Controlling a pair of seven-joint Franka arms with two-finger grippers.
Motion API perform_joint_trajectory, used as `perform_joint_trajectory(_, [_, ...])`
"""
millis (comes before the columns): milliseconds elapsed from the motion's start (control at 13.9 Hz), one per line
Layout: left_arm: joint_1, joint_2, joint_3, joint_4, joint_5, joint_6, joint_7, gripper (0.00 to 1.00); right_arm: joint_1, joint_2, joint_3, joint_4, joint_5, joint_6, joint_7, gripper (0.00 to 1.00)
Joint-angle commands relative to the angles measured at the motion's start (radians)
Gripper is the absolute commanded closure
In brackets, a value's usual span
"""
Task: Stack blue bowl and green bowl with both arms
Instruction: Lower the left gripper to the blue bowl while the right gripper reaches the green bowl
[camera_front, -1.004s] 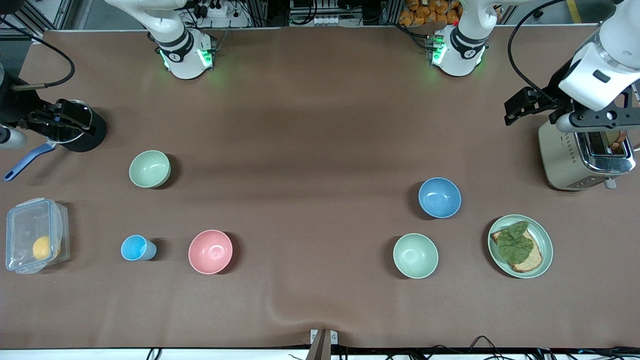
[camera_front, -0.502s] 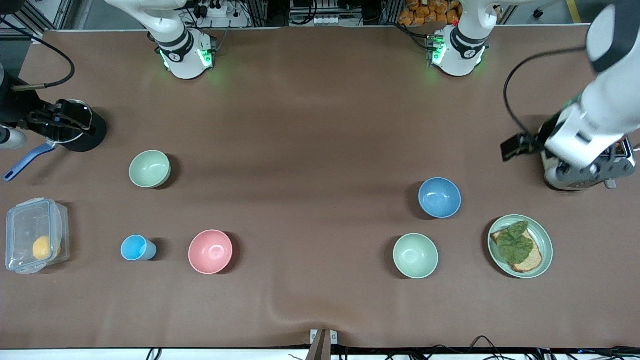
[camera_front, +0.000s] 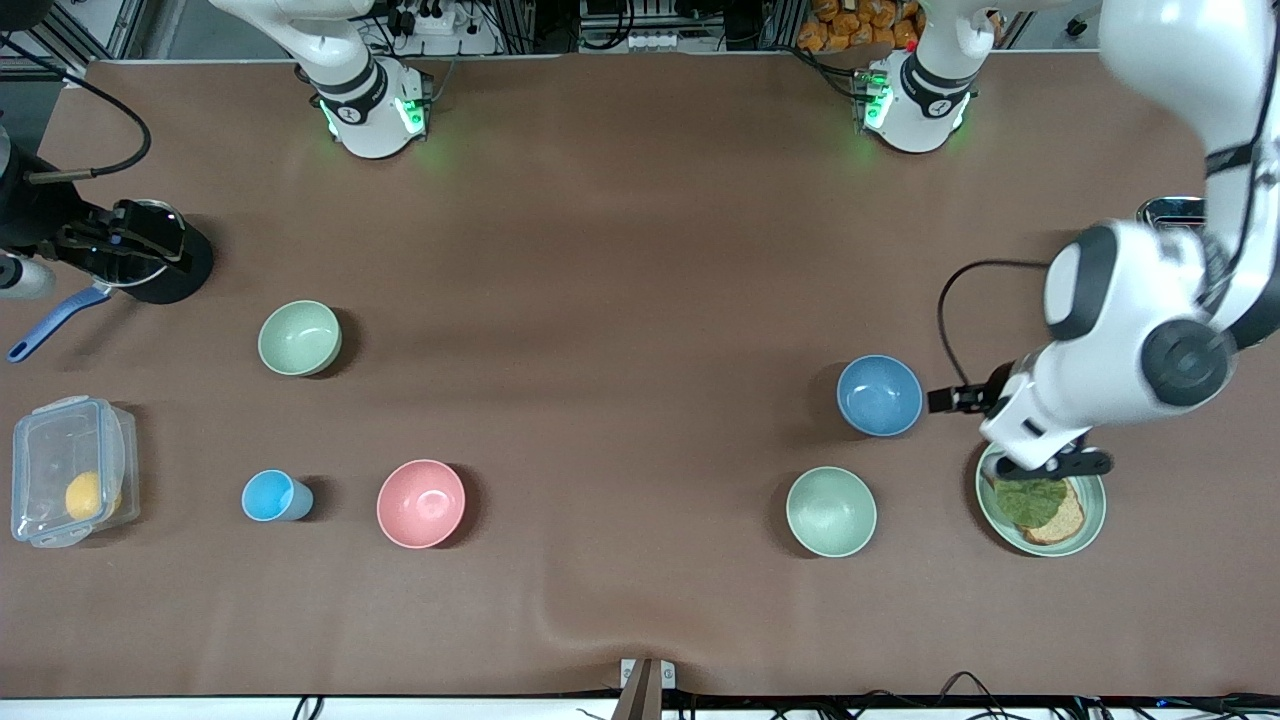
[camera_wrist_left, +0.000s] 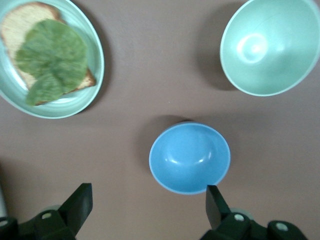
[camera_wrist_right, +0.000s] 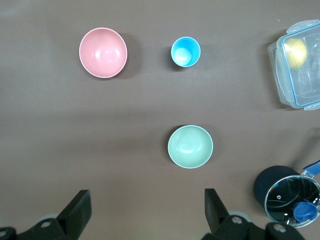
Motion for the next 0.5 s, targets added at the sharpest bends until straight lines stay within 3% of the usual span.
perform_joint_trajectory(0, [-0.010, 0.091, -0.002, 0.035, 0.026, 0.025, 0.002, 0.00, -0.002, -0.017, 0.004, -0.016, -0.002, 0.008, -0.007, 0.00])
perform_joint_trajectory(143, [0.005, 0.094, -0.003, 0.023, 0.027, 0.086, 0.000, 0.00, -0.002, -0.004, 0.004, -0.016, -0.002, 0.022, -0.009, 0.00])
perform_joint_trajectory(359, [0.011, 0.058, -0.003, -0.205, 0.026, 0.400, -0.001, 0.00, 0.001, 0.076, 0.004, -0.016, 0.001, 0.017, -0.009, 0.00])
perform_joint_trajectory(430, [0.014, 0.038, -0.005, -0.246, 0.026, 0.439, 0.000, 0.00, 0.004, 0.096, 0.004, -0.015, -0.002, 0.020, -0.013, 0.00])
